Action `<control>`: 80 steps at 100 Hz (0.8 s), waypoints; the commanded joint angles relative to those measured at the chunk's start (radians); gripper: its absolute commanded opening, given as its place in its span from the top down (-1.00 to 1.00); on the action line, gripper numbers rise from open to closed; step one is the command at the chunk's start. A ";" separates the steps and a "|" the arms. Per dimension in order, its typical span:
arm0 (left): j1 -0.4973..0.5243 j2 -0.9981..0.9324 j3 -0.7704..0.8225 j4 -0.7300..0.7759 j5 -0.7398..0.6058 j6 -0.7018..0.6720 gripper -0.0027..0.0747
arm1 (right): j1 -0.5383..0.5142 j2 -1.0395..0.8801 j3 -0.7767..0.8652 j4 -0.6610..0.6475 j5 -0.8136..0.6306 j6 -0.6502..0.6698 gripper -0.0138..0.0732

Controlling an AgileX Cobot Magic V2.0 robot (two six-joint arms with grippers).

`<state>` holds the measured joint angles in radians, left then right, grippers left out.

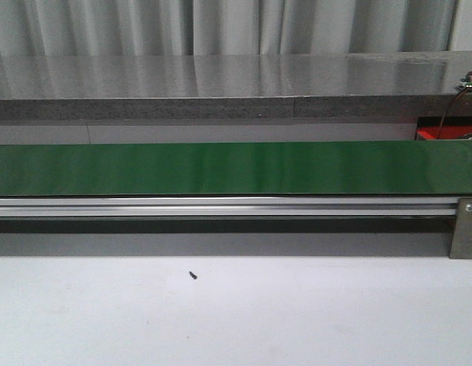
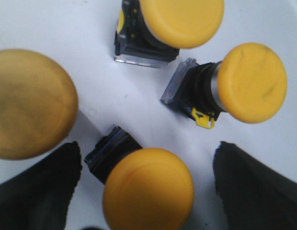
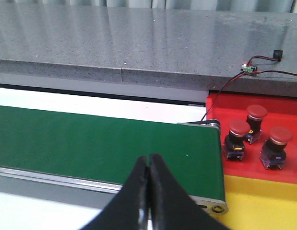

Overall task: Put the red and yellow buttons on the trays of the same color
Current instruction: 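Carry the yellow button onto the conveyor start with the left gripper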

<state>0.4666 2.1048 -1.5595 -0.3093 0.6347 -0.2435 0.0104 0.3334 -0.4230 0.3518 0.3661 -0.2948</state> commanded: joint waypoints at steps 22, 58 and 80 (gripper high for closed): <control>-0.004 -0.057 -0.031 -0.024 -0.055 -0.011 0.49 | 0.001 0.003 -0.025 0.009 -0.071 -0.009 0.84; -0.004 -0.142 -0.031 -0.037 -0.018 -0.008 0.53 | 0.001 0.003 -0.025 0.009 -0.071 -0.009 0.84; -0.002 -0.264 -0.031 -0.030 0.049 0.088 0.53 | 0.001 0.003 -0.025 0.009 -0.071 -0.009 0.84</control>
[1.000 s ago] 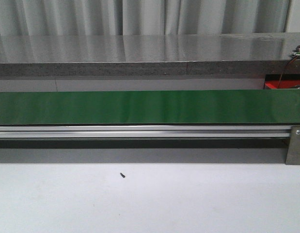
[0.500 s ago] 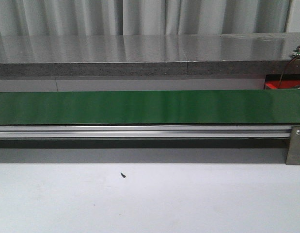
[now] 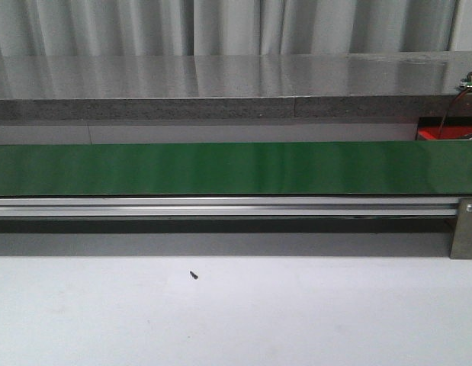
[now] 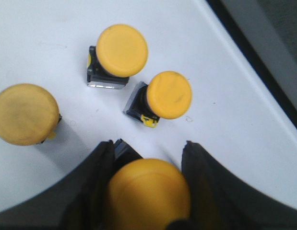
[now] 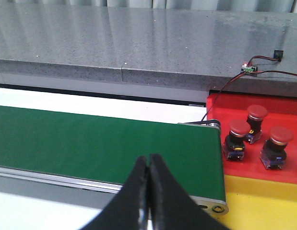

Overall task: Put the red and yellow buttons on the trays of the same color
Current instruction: 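Carry the yellow button onto the conveyor start with the left gripper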

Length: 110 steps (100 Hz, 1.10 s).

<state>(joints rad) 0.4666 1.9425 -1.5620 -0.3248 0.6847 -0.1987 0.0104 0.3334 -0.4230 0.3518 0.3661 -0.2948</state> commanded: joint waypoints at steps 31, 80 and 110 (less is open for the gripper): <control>-0.046 -0.233 0.019 -0.018 0.100 0.171 0.53 | 0.001 0.003 -0.025 0.009 -0.071 -0.009 0.84; -0.137 -0.247 0.194 -0.020 -0.005 0.187 0.51 | 0.001 0.003 -0.025 0.009 -0.071 -0.009 0.84; -0.137 -0.234 0.194 -0.020 -0.021 0.189 -0.23 | 0.001 0.003 -0.025 0.009 -0.071 -0.009 0.84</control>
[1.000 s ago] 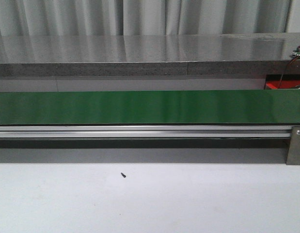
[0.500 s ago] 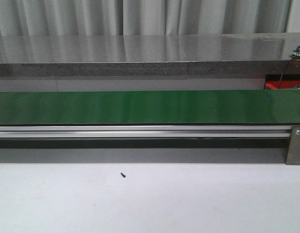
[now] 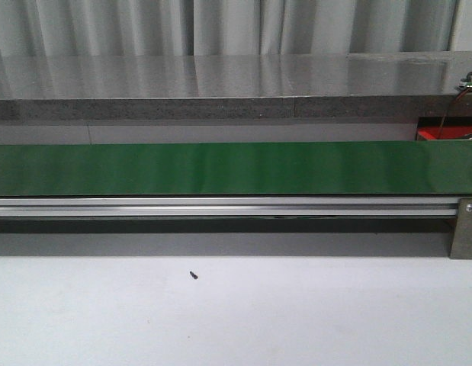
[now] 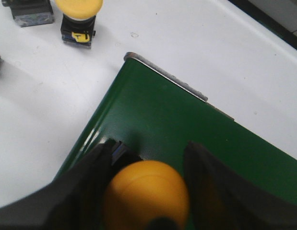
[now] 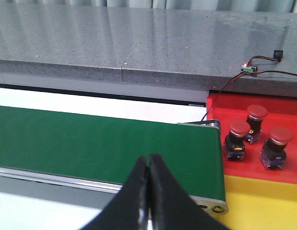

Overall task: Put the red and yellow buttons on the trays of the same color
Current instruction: 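Carry the yellow button onto the conveyor start with the left gripper, then release the yellow button on the conveyor and raise the left gripper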

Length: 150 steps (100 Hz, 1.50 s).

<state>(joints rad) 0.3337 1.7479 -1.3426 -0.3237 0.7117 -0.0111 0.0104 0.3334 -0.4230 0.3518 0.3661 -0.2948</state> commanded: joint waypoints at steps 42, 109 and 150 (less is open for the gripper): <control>0.030 -0.119 -0.037 -0.024 -0.060 0.002 -0.54 | 0.001 0.003 -0.025 0.009 -0.071 -0.009 0.84; 0.249 -0.017 -0.037 -0.020 -0.109 0.195 -0.54 | 0.001 0.003 -0.025 0.009 -0.071 -0.009 0.84; 0.249 0.106 -0.073 -0.020 -0.257 0.195 -0.54 | 0.001 0.003 -0.025 0.009 -0.071 -0.009 0.84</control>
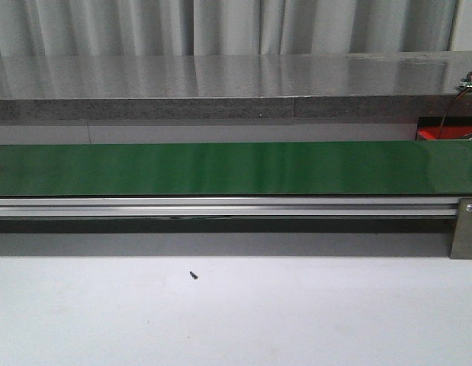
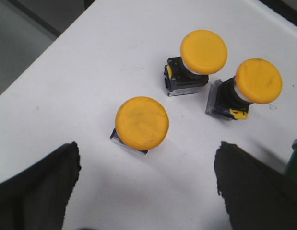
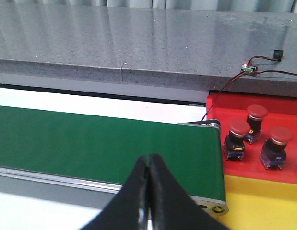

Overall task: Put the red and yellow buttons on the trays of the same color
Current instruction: 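Release the yellow button on the conveyor and raise the left gripper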

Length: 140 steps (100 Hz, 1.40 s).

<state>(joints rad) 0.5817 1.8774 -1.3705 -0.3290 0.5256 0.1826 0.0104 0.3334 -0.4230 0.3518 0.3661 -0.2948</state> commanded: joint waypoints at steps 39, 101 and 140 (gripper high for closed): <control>-0.001 0.089 -0.061 -0.019 -0.150 0.002 -0.54 | 0.001 0.003 -0.025 0.009 -0.071 -0.009 0.84; -0.001 0.096 -0.061 -0.019 -0.200 0.002 0.54 | 0.001 0.003 -0.025 0.009 -0.071 -0.009 0.84; -0.032 -0.138 -0.010 -0.010 -0.073 0.002 0.54 | 0.001 0.003 -0.025 0.009 -0.071 -0.009 0.84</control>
<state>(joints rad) 0.5700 1.8495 -1.3787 -0.3307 0.4844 0.1840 0.0104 0.3334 -0.4230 0.3518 0.3661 -0.2948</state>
